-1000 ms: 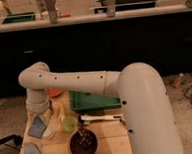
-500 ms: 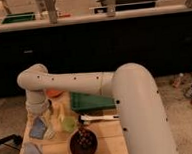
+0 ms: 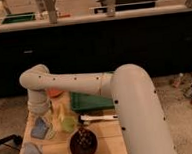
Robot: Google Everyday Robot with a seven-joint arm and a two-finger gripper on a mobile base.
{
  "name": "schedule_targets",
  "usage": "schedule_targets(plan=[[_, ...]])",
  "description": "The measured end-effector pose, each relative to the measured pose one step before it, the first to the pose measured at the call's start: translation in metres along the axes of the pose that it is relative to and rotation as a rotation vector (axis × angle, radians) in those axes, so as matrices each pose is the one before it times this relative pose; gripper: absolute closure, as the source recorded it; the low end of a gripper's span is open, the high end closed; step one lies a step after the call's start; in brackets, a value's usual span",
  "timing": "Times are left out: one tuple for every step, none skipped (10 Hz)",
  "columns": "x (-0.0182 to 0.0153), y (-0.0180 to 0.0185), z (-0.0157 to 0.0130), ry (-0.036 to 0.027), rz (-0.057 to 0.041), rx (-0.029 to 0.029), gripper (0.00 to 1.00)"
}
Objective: Place sponge in paper cup
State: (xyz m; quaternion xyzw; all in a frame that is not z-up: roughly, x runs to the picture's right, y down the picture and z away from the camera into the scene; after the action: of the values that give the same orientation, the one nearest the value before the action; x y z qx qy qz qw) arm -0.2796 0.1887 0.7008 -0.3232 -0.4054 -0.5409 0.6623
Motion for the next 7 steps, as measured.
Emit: schedule_targets(plan=[[0.00021, 0.00183, 0.00008, -0.00165, 0.00242, 0.00003, 0.39], [0.00018, 0.00113, -0.00011, -0.00020, 0.00133, -0.00002, 0.31], [0.00021, 0.00097, 0.00010, 0.00000, 0.00092, -0.00037, 0.24], [-0.00034, 0.00055, -0.00030, 0.00001, -0.00018, 0.00052, 0.20], [-0.00004, 0.00040, -0.00039, 0.00029, -0.00154, 0.00117, 0.20], [-0.00060, -0.00083, -0.00066, -0.00074, -0.00585, 0.00442, 0.20], [-0.00041, -0.00075, -0.00058, -0.00113, -0.00495, 0.00321, 0.20]])
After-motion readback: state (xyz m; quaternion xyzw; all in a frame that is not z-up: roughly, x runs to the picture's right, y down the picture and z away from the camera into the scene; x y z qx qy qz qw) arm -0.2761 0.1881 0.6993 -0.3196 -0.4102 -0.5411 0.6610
